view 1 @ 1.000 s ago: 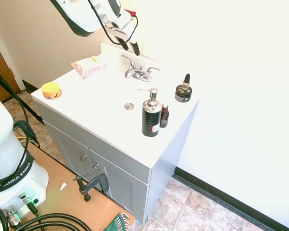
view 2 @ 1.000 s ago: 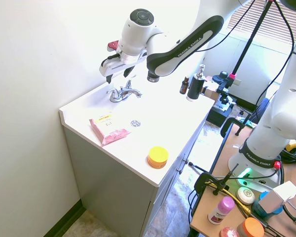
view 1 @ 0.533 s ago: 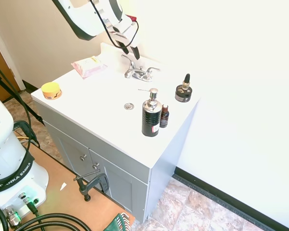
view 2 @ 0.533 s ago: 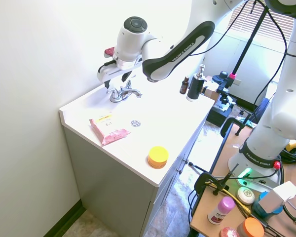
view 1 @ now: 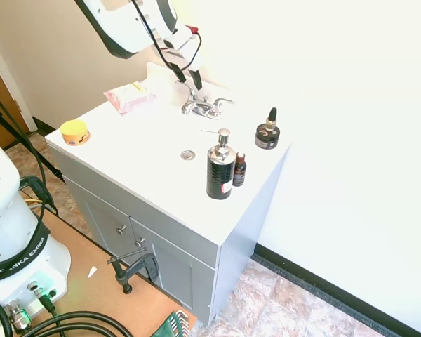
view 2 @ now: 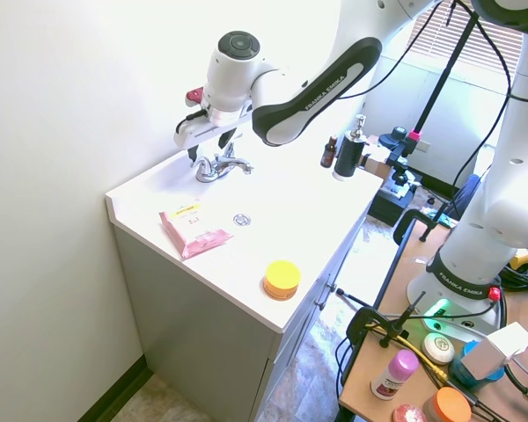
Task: Turn on the hot water
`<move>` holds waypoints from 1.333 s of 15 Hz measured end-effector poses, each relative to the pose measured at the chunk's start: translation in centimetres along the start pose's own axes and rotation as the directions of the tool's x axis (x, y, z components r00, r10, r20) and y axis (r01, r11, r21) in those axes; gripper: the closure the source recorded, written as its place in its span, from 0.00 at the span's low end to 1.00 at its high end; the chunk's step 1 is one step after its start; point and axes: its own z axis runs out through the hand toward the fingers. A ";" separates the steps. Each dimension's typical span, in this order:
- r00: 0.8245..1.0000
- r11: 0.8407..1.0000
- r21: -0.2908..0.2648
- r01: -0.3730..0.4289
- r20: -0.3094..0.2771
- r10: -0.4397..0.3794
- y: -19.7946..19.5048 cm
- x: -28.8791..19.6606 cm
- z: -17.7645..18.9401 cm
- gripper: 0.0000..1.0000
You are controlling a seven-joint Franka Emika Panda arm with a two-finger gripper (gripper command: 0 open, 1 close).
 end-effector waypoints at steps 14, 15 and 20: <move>0.990 0.968 -0.211 0.138 0.046 -0.131 1.8 1.8 -0.2 0.00; 0.990 0.967 -0.212 0.141 0.046 -0.134 1.8 1.9 -0.1 0.00; 0.958 0.972 -0.157 0.173 0.258 -0.129 2.4 3.1 -2.6 0.00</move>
